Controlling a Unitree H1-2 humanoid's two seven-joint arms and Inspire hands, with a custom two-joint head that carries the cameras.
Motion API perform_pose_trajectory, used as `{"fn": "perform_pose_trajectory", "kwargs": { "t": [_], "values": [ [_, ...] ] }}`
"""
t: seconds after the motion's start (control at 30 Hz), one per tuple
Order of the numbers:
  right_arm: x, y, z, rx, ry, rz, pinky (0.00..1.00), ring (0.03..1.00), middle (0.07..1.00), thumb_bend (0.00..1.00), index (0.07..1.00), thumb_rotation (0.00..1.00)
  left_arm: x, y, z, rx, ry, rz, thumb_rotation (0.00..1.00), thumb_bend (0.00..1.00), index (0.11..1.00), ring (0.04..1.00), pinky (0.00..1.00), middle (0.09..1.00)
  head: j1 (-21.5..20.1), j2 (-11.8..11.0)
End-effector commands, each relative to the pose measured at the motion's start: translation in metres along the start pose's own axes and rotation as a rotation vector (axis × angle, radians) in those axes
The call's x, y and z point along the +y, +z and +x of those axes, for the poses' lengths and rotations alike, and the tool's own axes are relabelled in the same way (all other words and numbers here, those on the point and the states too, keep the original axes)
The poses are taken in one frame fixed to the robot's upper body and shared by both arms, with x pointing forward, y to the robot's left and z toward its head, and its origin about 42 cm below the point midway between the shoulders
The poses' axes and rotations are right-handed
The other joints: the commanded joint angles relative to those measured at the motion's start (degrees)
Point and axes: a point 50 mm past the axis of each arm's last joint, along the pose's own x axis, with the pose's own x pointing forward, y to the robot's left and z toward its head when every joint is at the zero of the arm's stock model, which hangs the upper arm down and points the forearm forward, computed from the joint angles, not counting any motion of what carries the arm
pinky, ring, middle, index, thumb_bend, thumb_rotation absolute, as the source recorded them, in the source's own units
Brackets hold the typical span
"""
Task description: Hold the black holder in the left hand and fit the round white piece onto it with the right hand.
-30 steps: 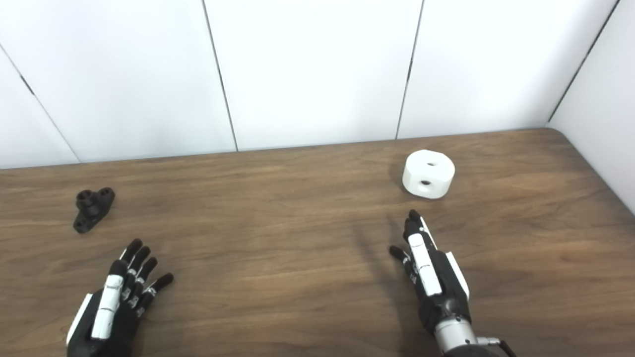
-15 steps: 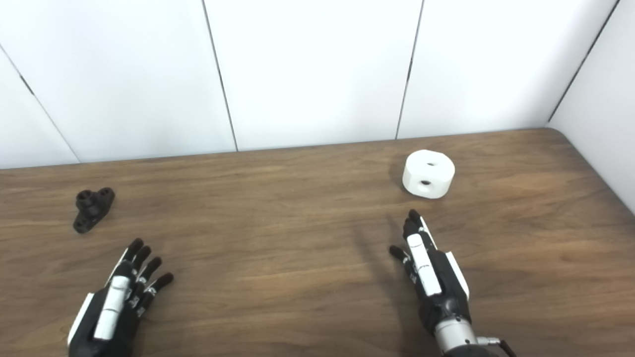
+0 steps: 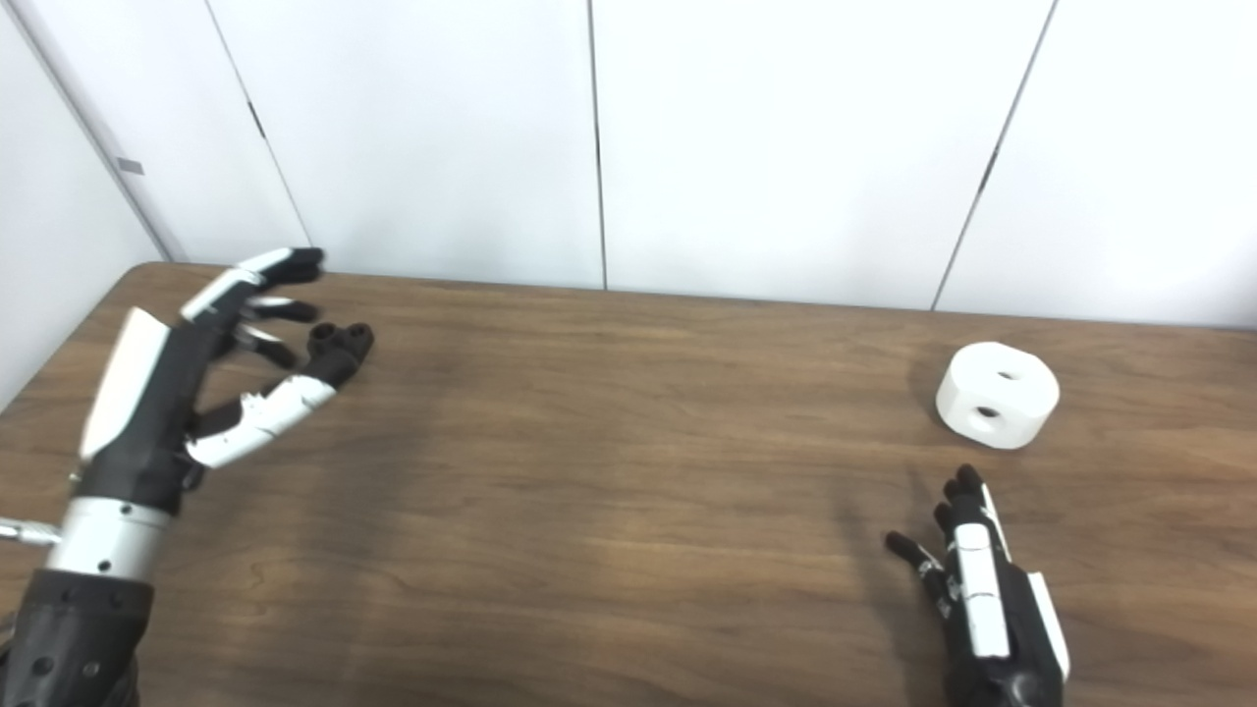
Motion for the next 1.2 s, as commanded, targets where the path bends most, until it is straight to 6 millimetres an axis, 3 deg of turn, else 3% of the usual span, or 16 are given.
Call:
{"fn": "perform_pose_trajectory", "kwargs": {
  "t": [0.0, 0.1, 0.27, 0.4, 0.5, 0.63, 0.8, 1.17],
  "values": [
    [-0.012, -0.016, -0.006, 0.073, 0.004, -0.013, 1.00, 1.000, 1.000, 0.49, 1.000, 0.87, 0.015, 0.000, 0.014, -0.086, 0.184, 0.198, 0.62, 0.78, 0.699, 0.696, 0.53, 0.746, 3.8, -1.5],
    [-0.018, -0.017, -0.001, 0.073, 0.000, 0.009, 1.00, 1.000, 1.000, 0.47, 1.000, 0.89, 0.016, -0.010, 0.022, -0.098, 0.271, 0.286, 0.53, 0.76, 0.683, 0.701, 0.54, 0.747, 8.9, -3.5],
    [-0.026, -0.020, 0.004, 0.064, -0.021, 0.018, 1.00, 1.000, 1.000, 0.42, 1.000, 0.95, 0.017, -0.022, 0.027, 0.068, 0.299, 0.372, 0.49, 0.78, 0.774, 0.763, 0.57, 0.825, 14.4, -5.5],
    [-0.029, -0.022, 0.004, 0.072, -0.054, 0.005, 1.00, 1.000, 1.000, 0.38, 1.000, 0.96, 0.005, -0.042, 0.030, 0.195, 0.278, 0.364, 0.44, 0.82, 0.825, 0.824, 0.69, 0.872, 16.5, -6.6],
    [-0.031, -0.023, 0.005, 0.066, -0.059, 0.011, 1.00, 1.000, 1.000, 0.37, 1.000, 0.96, -0.002, -0.060, 0.032, 0.286, 0.250, 0.379, 0.45, 0.86, 0.840, 0.842, 0.68, 0.887, 17.4, -6.8],
    [-0.035, -0.025, 0.005, 0.059, -0.053, 0.013, 1.00, 1.000, 1.000, 0.41, 1.000, 0.94, -0.010, -0.079, 0.034, 0.409, 0.192, 0.411, 0.52, 0.87, 0.913, 0.920, 0.85, 0.960, 17.9, -6.8],
    [-0.041, -0.027, 0.004, 0.054, -0.049, 0.015, 1.00, 1.000, 1.000, 0.47, 1.000, 0.89, -0.028, -0.108, 0.038, 0.517, 0.097, 0.427, 0.50, 0.89, 0.953, 0.965, 0.98, 0.998, 17.7, -5.9],
    [-0.043, -0.025, 0.001, 0.065, -0.053, -0.003, 1.00, 1.000, 1.000, 0.45, 1.000, 0.92, -0.081, -0.130, 0.051, 0.645, -0.036, 0.345, 0.54, 0.92, 0.922, 0.988, 1.00, 1.000, 17.1, -5.5]
  ]
}}
